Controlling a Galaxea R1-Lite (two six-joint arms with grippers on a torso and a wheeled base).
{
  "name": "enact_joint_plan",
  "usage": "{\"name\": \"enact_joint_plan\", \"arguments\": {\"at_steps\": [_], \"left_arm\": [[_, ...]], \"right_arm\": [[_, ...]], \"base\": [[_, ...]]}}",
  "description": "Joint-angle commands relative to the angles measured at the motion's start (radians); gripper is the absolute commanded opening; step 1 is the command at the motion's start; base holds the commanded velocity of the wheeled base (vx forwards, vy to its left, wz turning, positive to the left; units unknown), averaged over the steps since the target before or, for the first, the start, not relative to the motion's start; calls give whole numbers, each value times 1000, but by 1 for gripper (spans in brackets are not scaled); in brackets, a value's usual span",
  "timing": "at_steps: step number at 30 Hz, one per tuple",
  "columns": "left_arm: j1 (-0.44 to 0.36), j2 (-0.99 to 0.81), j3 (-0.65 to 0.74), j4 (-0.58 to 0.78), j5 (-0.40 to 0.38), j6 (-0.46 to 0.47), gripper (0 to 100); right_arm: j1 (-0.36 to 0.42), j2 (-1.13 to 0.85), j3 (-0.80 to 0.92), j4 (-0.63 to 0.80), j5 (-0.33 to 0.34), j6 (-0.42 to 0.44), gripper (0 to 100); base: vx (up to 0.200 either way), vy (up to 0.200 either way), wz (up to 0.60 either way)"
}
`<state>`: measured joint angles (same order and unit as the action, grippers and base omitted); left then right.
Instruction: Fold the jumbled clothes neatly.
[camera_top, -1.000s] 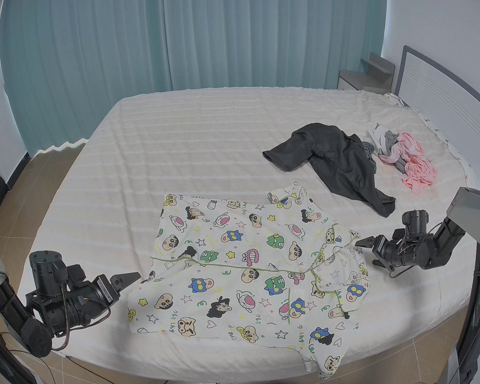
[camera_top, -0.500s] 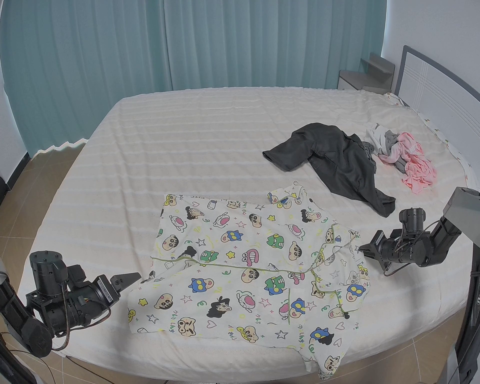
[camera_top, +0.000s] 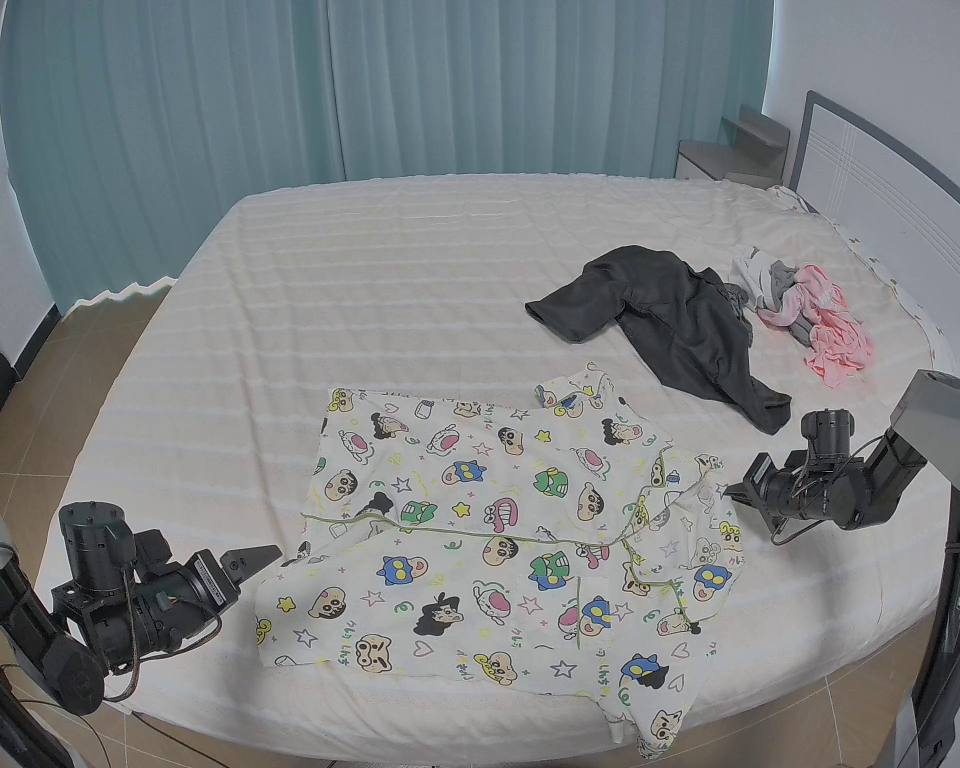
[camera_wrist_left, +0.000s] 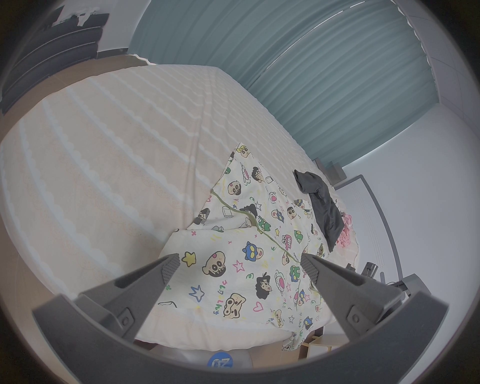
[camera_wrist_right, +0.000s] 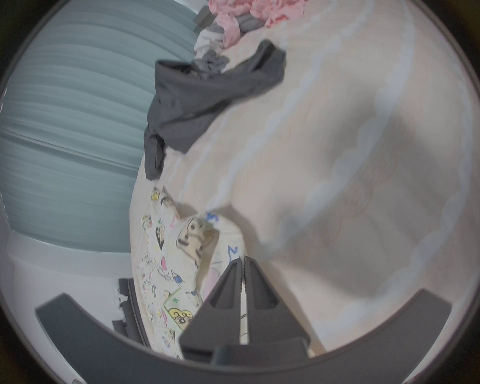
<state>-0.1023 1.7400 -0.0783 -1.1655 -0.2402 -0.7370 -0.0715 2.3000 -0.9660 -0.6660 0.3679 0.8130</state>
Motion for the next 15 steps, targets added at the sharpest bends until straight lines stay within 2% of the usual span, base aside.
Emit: {"name": "enact_joint_plan", "arguments": {"at_steps": [1, 7, 15], "left_arm": [[0, 1, 0, 0, 2, 1, 100], [0, 0, 0, 0, 6, 1, 100], [0, 4, 0, 1, 6, 2, 100]], "right_arm": [[-24, -54, -5, 0, -37, -14, 0], [-50, -62, 3, -1, -83, -104, 0], [-50, -53, 10, -1, -84, -143, 0]], "base": [[0, 0, 0], [0, 0, 0], [0, 0, 0]]}}
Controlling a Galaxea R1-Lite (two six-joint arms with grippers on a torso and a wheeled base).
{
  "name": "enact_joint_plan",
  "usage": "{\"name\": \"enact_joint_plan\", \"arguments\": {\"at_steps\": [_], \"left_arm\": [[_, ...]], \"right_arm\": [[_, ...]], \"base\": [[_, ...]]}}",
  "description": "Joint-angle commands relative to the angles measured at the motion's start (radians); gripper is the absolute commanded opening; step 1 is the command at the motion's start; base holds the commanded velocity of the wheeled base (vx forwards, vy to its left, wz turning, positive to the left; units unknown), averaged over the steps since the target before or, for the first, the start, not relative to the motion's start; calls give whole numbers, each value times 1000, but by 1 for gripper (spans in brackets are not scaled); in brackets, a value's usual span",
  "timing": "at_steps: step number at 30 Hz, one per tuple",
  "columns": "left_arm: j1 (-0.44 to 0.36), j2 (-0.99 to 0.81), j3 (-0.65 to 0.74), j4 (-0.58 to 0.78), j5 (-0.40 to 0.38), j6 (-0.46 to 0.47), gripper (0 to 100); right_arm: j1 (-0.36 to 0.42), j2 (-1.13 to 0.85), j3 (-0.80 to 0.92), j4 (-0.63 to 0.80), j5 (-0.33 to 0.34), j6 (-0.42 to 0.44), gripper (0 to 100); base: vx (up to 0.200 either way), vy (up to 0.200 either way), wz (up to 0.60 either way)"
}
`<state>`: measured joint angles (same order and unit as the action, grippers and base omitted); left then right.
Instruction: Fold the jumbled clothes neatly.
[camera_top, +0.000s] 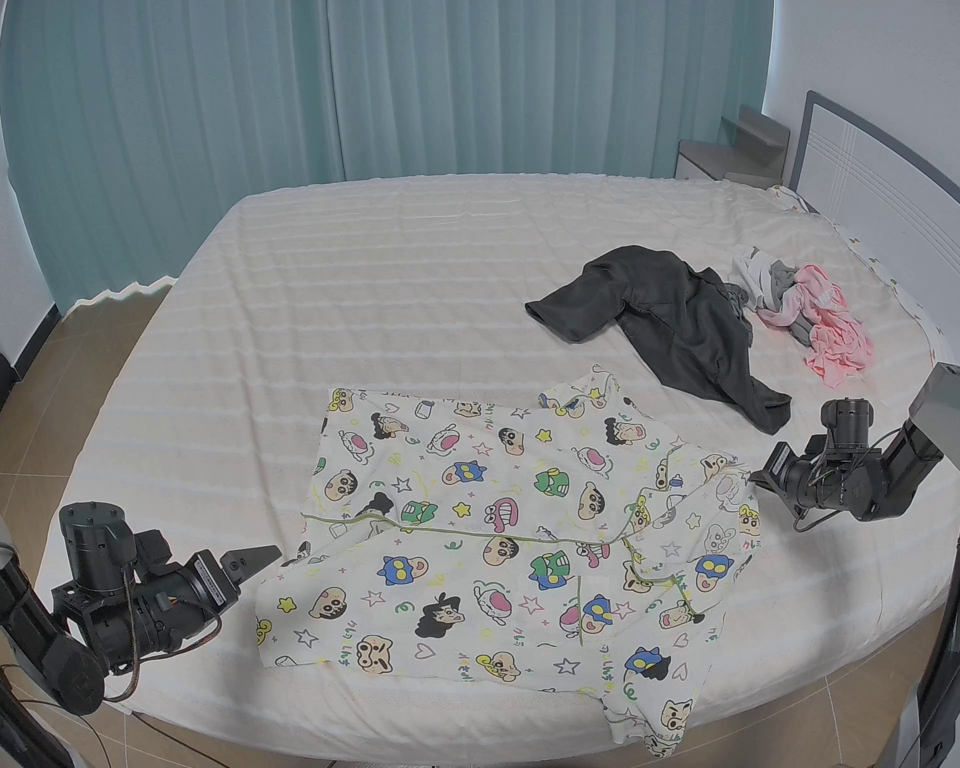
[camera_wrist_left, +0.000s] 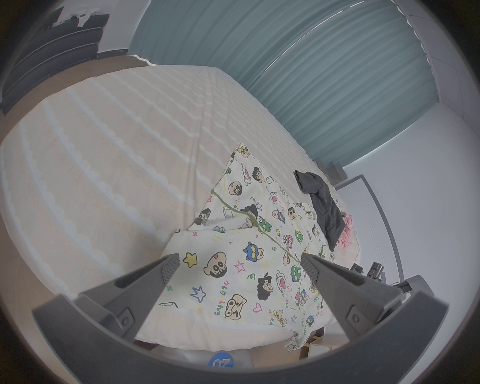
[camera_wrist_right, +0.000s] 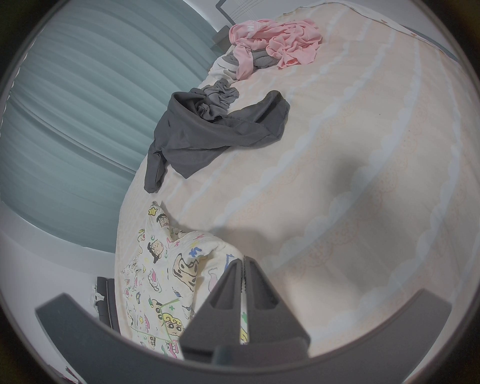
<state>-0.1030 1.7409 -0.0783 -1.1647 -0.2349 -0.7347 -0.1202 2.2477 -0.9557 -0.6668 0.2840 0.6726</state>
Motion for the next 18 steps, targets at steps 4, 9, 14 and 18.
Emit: {"name": "enact_joint_plan", "arguments": {"at_steps": [4, 9, 14, 18], "left_arm": [[0, 5, 0, -1, 0, 0, 100], [0, 5, 0, -1, 0, 0, 100], [0, 5, 0, 0, 0, 0, 100], [-4, 3, -1, -1, -1, -5, 100]], "right_arm": [[-18, 12, -17, -13, -17, -2, 0], [-26, 18, -17, -51, -43, -4, 100], [-32, 9, -9, -54, -46, -2, 100], [-22, -57, 11, -51, -42, 12, 100]], "base": [[0, 0, 0], [0, 0, 0], [0, 0, 0], [0, 0, 0]]}}
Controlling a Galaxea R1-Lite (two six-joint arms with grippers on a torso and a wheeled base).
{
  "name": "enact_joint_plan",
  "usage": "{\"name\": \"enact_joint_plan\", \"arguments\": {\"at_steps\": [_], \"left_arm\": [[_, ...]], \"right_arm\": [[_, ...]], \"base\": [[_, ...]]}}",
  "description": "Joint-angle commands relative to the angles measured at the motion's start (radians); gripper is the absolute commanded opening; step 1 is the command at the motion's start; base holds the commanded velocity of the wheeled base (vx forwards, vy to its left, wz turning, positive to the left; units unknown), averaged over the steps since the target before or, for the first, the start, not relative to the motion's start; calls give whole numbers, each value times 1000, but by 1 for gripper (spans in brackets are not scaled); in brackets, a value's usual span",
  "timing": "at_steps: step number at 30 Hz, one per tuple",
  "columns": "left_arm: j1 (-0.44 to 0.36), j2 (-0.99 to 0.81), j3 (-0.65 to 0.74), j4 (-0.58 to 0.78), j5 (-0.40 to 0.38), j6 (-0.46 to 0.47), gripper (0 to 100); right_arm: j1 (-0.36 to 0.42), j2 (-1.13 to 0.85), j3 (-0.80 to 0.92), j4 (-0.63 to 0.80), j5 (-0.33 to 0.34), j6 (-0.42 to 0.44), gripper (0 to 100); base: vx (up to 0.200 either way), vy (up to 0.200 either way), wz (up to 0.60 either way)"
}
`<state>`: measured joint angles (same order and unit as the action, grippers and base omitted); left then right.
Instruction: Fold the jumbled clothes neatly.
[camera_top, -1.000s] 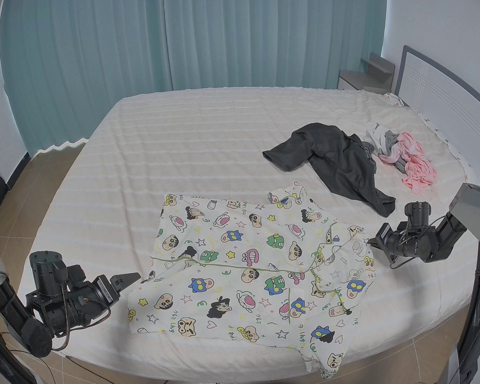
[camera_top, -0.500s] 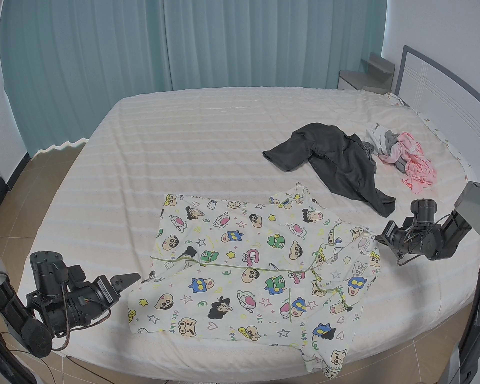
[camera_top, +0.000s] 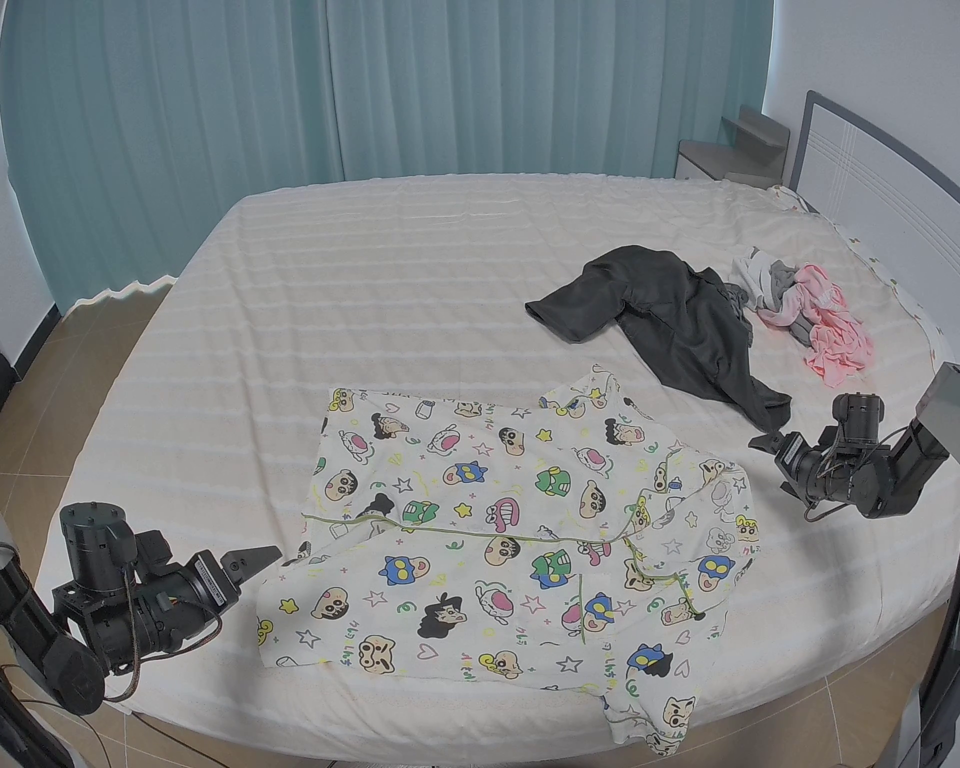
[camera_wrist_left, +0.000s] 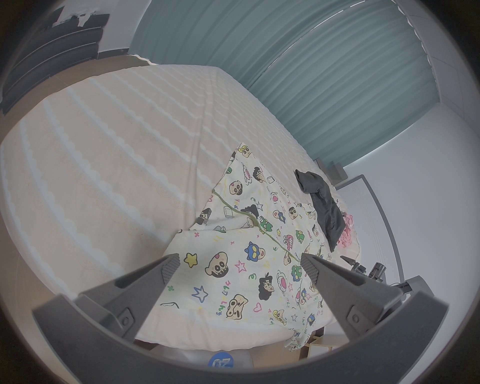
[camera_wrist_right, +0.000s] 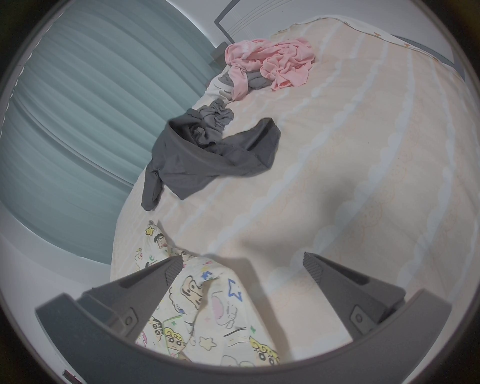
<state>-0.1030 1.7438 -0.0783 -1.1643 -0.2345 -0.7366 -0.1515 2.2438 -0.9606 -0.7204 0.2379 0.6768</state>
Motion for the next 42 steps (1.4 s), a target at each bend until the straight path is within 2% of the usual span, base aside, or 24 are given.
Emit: {"name": "enact_joint_plan", "arguments": {"at_steps": [1, 3, 4, 6, 8, 10, 12, 17, 20, 21, 23, 28, 34, 42], "left_arm": [[-14, 2, -1, -2, -3, -7, 100], [-21, 0, -3, -2, -2, -21, 100], [-37, -6, -8, -9, -2, -64, 100], [-47, -6, -8, -28, -3, -90, 100], [-49, -1, -5, -38, -3, -93, 100], [-55, 2, -1, -45, -3, -93, 100], [-60, 2, -1, -45, -2, -93, 100], [-61, 2, -5, -46, 4, -95, 100], [-61, 0, -3, -49, 4, -96, 100], [-61, 0, -1, -63, 4, -102, 100], [-63, 2, -1, -66, 3, -106, 100], [-61, 0, 0, -66, 4, -107, 100], [-63, 3, 0, -66, 3, -107, 100], [-63, 2, 0, -66, 4, -107, 100]], "right_arm": [[24, -81, 28, 3, 4, 9, 100], [46, -104, 30, 4, 0, 12, 100], [82, -144, 28, 10, -2, 23, 100], [122, -179, 14, 21, -14, 46, 100], [151, -193, -1, 36, -28, 56, 100], [222, -196, -63, 101, -75, 58, 100], [260, -188, -110, 142, -112, 60, 100], [326, -159, -207, 213, -137, 60, 100], [340, -153, -239, 256, -140, 60, 100], [356, -136, -296, 319, -143, 66, 100], [366, -116, -340, 354, -154, 79, 100], [398, -56, -409, 374, -200, 135, 100], [411, -30, -452, 392, -203, 115, 100], [418, 19, -575, 489, -204, 47, 100]], "base": [[0, 0, 0], [0, 0, 0], [0, 0, 0], [0, 0, 0], [200, 0, 0], [200, 0, 0], [200, 0, 0], [120, 0, 0], [0, 0, 0], [0, 0, 0], [0, 0, 0], [120, 0, 0], [0, 0, 0], [0, 0, 0]]}}
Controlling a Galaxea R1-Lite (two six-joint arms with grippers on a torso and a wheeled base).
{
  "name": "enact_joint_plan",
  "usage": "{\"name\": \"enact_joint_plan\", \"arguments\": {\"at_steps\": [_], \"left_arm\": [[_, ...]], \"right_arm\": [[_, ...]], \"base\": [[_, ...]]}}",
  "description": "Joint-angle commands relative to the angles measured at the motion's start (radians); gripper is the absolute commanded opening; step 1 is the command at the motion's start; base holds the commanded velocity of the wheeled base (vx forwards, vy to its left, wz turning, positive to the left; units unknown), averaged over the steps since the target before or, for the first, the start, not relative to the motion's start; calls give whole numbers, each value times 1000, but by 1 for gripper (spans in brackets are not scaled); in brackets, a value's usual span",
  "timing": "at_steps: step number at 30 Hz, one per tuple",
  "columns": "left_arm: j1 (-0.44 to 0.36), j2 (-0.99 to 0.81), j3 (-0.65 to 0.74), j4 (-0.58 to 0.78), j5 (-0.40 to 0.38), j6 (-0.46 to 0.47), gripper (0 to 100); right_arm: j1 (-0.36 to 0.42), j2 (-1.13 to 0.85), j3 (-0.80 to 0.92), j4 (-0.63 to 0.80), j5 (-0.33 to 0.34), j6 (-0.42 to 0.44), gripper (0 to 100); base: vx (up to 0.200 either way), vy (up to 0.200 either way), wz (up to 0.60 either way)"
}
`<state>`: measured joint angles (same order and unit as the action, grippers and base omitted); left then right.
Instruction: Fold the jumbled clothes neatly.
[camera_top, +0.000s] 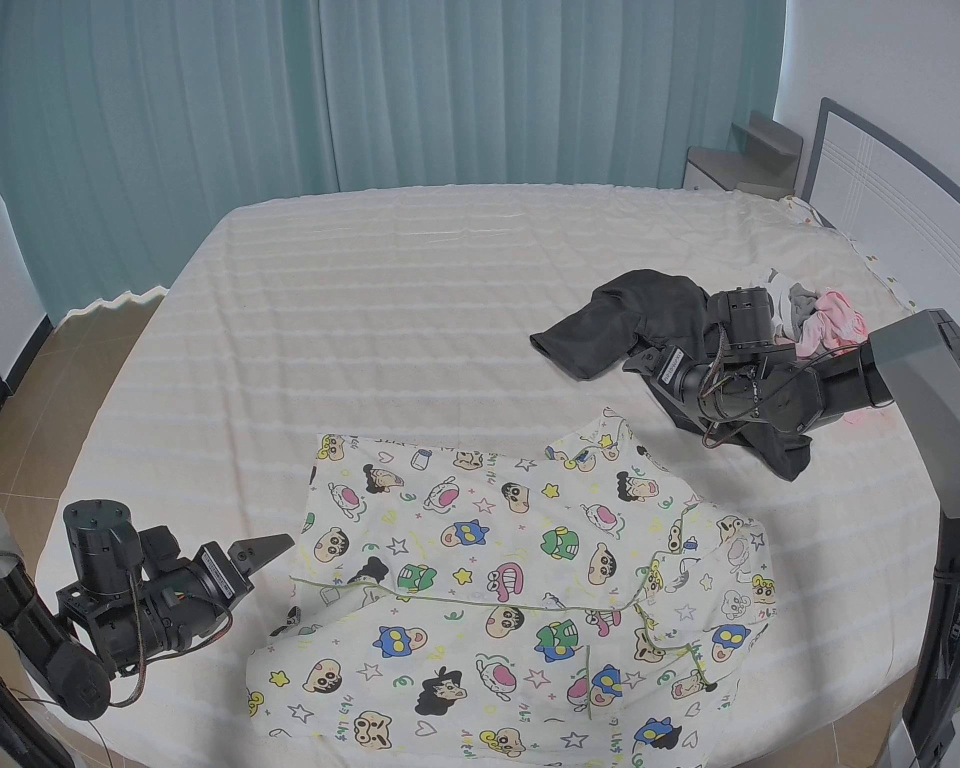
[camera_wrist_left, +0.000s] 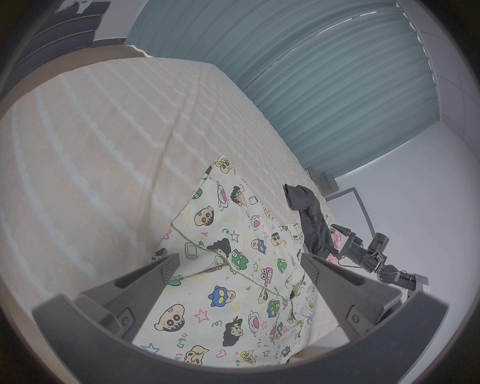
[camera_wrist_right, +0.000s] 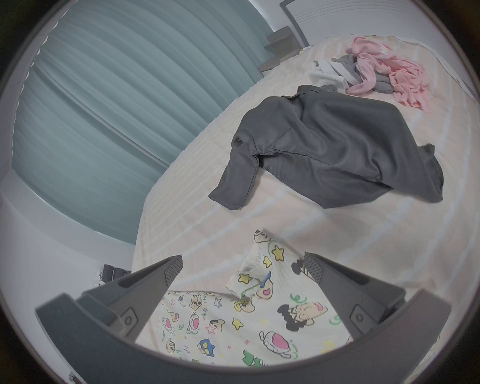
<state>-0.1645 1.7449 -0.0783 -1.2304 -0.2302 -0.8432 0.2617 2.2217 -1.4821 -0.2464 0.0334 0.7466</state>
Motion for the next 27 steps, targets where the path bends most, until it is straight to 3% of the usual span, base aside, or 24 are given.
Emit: {"name": "enact_joint_plan", "arguments": {"at_steps": [1, 15, 27], "left_arm": [[-1, 1, 0, 0, 0, 0, 100], [-1, 2, 2, 0, 11, 0, 100], [-4, 1, 6, 0, 11, 0, 100]], "right_arm": [[5, 41, -53, 15, 0, -23, 100], [-1, 254, -369, 226, -64, -144, 100], [8, 345, -440, 265, -67, -150, 100]], "base": [[0, 0, 0], [0, 0, 0], [0, 0, 0]]}}
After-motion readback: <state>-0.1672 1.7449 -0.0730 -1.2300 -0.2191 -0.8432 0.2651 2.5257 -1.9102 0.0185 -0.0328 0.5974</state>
